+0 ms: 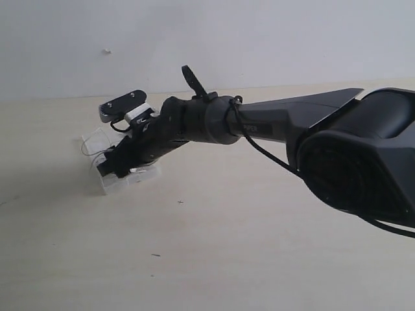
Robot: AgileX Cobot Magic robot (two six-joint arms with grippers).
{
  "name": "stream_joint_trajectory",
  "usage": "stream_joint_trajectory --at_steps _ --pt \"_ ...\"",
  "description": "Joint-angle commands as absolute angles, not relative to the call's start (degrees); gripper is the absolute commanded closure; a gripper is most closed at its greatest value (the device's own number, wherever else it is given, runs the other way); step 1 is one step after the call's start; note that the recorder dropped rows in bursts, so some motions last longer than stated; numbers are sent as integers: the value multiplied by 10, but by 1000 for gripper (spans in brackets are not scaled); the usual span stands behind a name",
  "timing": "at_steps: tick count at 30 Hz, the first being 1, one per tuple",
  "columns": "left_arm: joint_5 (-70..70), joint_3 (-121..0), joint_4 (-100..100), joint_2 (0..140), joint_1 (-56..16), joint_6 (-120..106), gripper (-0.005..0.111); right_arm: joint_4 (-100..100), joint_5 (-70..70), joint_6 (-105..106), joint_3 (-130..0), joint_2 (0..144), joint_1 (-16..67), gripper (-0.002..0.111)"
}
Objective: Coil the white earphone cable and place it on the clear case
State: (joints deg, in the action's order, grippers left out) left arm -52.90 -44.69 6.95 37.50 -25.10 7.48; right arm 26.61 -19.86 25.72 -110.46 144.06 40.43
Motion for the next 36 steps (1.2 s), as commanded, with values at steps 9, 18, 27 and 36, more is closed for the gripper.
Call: stream_joint_trajectory --at_steps 9,18,27,36 --pt "-511 -445 67 373 -251 77 107 108 -343 137 -1211 1427 402 38" --pt "-444 -445 57 423 -251 -81 104 103 -348 134 -1217 1432 402 38" --pt "-311 -445 240 607 -244 -63 44 104 -346 134 -1217 1432 403 38" --pt "-91 -433 249 779 -118 -45 38 105 -345 134 -1217 1432 403 38"
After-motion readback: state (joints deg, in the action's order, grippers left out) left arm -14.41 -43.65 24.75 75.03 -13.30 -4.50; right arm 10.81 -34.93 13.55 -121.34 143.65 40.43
